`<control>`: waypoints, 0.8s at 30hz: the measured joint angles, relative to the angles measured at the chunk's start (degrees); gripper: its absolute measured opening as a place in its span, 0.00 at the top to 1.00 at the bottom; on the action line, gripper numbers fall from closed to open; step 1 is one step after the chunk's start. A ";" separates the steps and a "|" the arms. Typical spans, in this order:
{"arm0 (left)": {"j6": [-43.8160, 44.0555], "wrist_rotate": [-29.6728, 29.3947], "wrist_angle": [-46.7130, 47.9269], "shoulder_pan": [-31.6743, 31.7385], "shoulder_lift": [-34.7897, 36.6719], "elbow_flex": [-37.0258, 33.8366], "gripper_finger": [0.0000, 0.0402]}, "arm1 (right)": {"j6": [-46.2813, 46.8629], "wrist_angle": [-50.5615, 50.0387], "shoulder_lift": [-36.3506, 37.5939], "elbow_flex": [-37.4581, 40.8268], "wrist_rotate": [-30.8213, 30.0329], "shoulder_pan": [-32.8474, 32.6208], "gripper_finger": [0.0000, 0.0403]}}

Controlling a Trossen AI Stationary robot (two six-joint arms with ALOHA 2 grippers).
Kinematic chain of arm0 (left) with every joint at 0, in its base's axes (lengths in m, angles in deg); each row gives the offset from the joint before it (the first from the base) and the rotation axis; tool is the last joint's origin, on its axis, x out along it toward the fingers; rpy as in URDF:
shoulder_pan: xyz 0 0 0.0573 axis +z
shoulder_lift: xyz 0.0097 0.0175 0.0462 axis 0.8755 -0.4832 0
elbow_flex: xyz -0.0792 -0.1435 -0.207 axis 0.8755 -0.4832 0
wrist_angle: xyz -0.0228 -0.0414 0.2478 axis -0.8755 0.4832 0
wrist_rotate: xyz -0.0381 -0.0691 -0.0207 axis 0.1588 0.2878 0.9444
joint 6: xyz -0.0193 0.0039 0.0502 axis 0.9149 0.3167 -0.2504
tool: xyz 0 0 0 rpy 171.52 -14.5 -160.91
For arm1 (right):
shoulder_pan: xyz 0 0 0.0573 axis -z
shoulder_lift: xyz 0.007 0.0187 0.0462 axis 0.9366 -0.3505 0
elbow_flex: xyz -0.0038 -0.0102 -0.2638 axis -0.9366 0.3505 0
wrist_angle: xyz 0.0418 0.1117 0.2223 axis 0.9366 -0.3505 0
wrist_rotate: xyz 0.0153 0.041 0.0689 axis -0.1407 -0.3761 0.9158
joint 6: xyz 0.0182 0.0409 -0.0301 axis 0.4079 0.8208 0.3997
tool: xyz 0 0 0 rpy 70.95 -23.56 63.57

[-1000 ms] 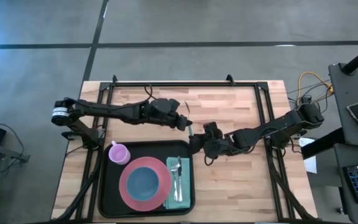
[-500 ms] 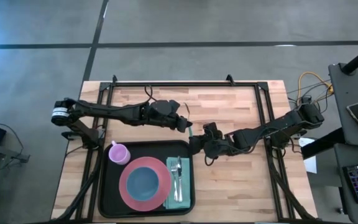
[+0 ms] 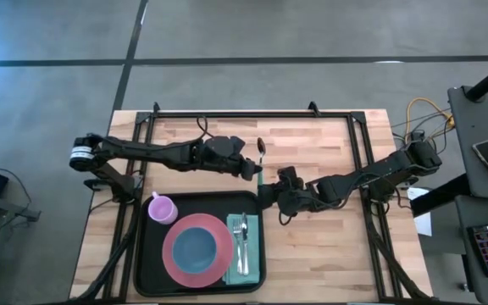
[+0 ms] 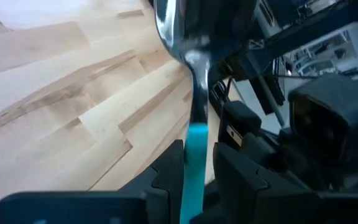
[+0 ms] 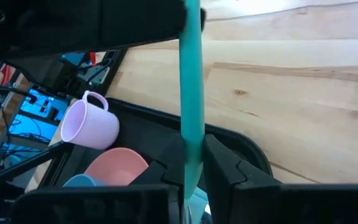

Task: Set up tray
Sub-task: Put the spoon on top of the table napkin beside the knife on the black tray

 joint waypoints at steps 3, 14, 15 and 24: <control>-1.58 1.65 1.08 -0.18 0.61 -0.02 0.83 | 1.64 -0.36 0.00 0.00 -0.96 -0.04 0.95; -9.87 1.21 15.97 -0.61 4.55 -0.06 0.83 | 4.85 0.21 0.10 0.02 -0.65 -1.05 0.95; -11.62 0.92 17.78 -0.65 5.30 -0.07 0.83 | 5.57 0.42 0.16 0.02 0.51 -1.44 0.95; -18.86 0.34 20.66 -0.94 17.29 -6.85 0.83 | 14.70 11.19 -1.34 0.02 16.24 -6.86 0.95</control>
